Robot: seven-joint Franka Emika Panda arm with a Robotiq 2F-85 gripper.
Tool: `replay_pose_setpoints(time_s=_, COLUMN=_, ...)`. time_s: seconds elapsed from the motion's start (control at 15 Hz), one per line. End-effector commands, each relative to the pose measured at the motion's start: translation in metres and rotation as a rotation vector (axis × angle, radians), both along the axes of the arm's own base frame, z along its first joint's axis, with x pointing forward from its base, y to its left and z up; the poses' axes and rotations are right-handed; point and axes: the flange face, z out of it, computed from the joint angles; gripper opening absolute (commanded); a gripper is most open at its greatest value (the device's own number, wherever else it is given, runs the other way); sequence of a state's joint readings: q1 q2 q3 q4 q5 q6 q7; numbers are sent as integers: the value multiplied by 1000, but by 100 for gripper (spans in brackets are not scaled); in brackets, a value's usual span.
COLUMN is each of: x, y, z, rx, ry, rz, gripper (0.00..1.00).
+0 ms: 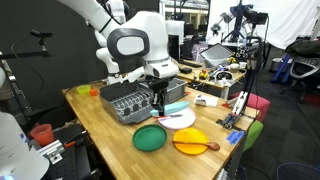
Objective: Put the blue plate on the table
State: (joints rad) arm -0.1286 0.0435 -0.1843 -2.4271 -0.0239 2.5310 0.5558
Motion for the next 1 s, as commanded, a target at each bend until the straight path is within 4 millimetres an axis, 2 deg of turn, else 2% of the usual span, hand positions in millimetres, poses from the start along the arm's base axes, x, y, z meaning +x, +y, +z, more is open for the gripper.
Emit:
replay_pose_setpoints(time_s=0.0, x=-24, y=-24, z=-8, rx=58, ry=23, rz=-77, gripper=1)
replay_pose_setpoints(time_s=0.33, x=-72, y=-74, z=-37, rx=126, ry=79, rz=-264, gripper=1)
replay_pose_setpoints(time_s=0.53, x=-85, y=-98, z=-50, rx=129, ry=65, rz=-348, gripper=1)
replay_pose_setpoints(time_s=0.67, x=-84, y=-107, z=-60, rx=127, ry=80, rz=-371, gripper=1)
replay_pose_setpoints(time_s=0.73, x=-88, y=-102, z=-52, rx=124, ry=88, rz=-359, gripper=5)
replay_pose_setpoints(time_s=0.93, x=-87, y=-104, z=-60, rx=120, ry=97, rz=-368, gripper=5)
